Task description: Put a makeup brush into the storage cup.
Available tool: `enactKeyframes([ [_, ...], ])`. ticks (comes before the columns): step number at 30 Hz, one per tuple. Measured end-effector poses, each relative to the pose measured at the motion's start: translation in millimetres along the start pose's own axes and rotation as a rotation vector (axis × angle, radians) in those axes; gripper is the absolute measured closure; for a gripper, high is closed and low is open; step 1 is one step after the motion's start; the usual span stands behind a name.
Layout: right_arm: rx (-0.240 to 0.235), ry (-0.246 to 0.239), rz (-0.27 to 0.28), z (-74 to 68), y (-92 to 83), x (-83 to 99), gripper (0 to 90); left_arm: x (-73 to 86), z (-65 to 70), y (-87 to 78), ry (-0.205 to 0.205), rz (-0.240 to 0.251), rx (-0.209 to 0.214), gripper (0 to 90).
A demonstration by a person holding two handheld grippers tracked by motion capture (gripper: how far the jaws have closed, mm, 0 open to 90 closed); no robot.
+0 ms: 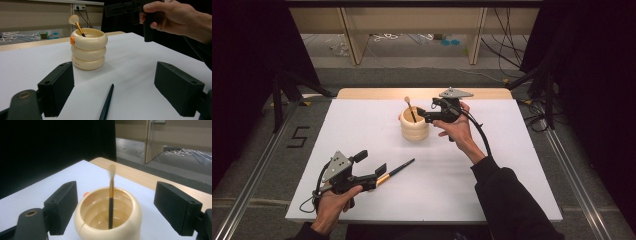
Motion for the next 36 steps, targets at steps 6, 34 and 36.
enactKeyframes([
  [6, -0.003, -0.017, -0.005, -3.2, -20.1, 3.4, 19.3, 0.0, 0.3, -0.1, 0.000, -0.004, -0.003, 15.8],
  [34, 0.026, 0.015, -0.018, -9.2, -87.3, 48.2, 16.5, -0.4, 0.1, -0.2, 0.001, 0.000, -0.003, 15.8],
  [36, 0.025, 0.010, -0.017, -10.0, -91.0, 51.3, 16.2, -0.5, -0.1, -0.2, 0.005, 0.001, -0.001, 15.8],
])
Point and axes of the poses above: each handheld gripper's, and its own axes: y roughly forward along the jaws, x roughly out of its underside, z roughly to its right, the point moved 4 cm from there along y, roughly forward along the jaws, and after that the axes turned 15 degrees about y, right-handed, at the moved point
